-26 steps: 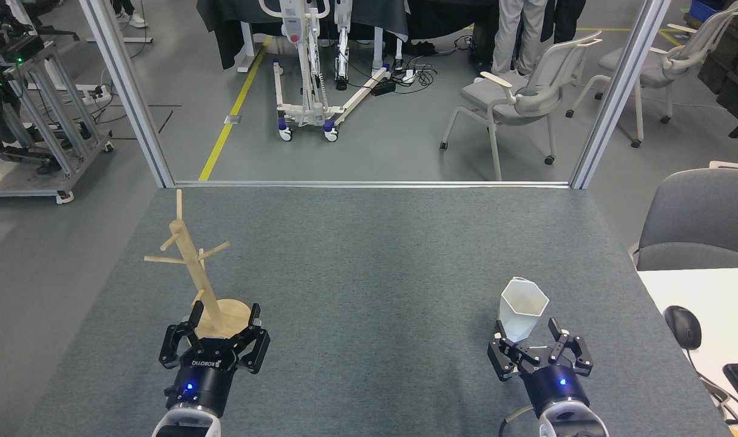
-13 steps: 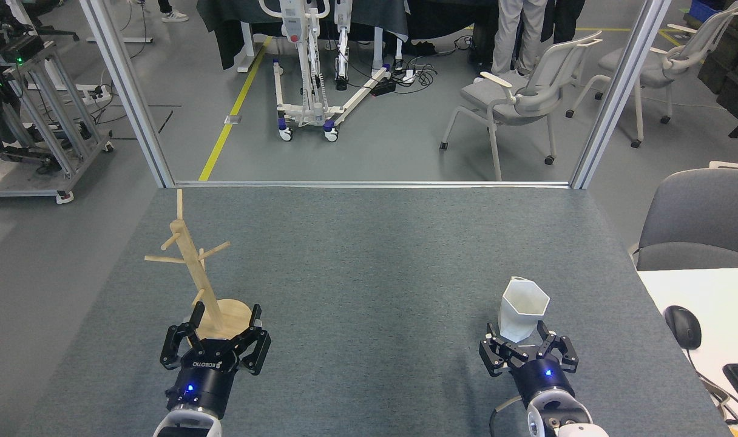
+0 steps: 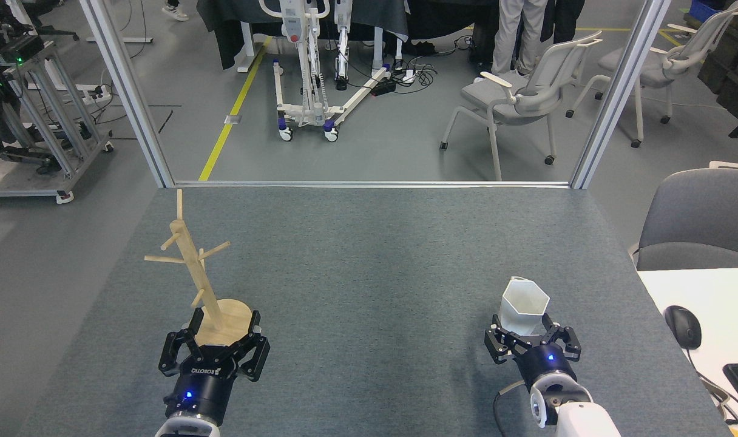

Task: Hang cup on storage rack
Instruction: 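Close the right gripper around the white hexagonal cup and lift it slightly, then raise the white cup with the right gripper toward the table center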

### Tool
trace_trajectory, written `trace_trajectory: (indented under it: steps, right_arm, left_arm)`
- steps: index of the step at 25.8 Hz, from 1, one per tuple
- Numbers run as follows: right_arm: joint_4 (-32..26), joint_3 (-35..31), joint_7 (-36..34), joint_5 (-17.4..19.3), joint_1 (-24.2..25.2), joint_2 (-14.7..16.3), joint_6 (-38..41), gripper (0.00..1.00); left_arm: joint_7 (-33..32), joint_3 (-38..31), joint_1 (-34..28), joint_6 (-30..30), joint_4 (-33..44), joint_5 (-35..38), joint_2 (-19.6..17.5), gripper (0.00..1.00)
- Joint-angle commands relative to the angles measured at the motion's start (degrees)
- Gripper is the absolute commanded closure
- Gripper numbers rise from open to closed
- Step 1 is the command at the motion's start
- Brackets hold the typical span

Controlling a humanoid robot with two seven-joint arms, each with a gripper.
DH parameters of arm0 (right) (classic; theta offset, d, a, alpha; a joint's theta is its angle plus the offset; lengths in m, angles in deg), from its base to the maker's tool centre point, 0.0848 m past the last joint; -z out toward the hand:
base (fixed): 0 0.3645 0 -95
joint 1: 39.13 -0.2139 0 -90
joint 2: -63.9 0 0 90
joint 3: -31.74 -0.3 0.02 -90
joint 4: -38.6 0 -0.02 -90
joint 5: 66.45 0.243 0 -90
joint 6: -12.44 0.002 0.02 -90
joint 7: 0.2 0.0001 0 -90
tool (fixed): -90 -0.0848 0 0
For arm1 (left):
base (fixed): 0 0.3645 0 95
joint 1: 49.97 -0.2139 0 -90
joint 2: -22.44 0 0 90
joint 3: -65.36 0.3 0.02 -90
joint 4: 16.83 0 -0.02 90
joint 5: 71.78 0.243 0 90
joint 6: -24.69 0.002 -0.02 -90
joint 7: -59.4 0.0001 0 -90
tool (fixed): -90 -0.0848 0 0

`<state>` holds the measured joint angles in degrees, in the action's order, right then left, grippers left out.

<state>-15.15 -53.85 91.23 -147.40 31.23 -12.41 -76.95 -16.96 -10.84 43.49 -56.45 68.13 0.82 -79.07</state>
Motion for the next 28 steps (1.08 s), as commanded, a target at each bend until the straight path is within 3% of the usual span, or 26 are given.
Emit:
trace_trajectory:
  steps: [1, 14, 16, 22, 24, 28]
  right_arm:
    - [5.1, 0.2, 0.0, 0.0, -4.4, 0.0, 0.2, 0.01]
    - [10.3, 0.1, 0.0, 0.0, -9.2, -0.2, 0.1, 0.01]
    - [10.9, 0.0, 0.0, 0.0, -9.2, -0.1, 0.1, 0.14]
    - [11.4, 0.0, 0.0, 0.0, -9.4, 0.2, 2.0, 0.75]
    - [10.5, 0.0, -0.3, 0.0, -9.4, 0.3, 3.4, 0.84]
    - [6.2, 0.0, -0.6, 0.0, -9.2, 0.4, 6.3, 0.9]
  left_arm:
    - [0.0, 0.0, -0.2, 0.0, 0.1, 0.0, 0.0, 0.0]
    - [0.0, 0.0, -0.2, 0.0, 0.3, 0.0, 0.0, 0.0]
    - [0.0, 0.0, -0.2, 0.0, 0.4, 0.0, 0.0, 0.0]
    - [0.0, 0.1, -0.2, 0.0, 0.3, 0.0, 0.0, 0.0]
    - [0.0, 0.1, -0.2, 0.0, 0.3, 0.0, 0.0, 0.0]
    - [0.0, 0.1, -0.2, 0.0, 0.3, 0.0, -0.1, 0.0]
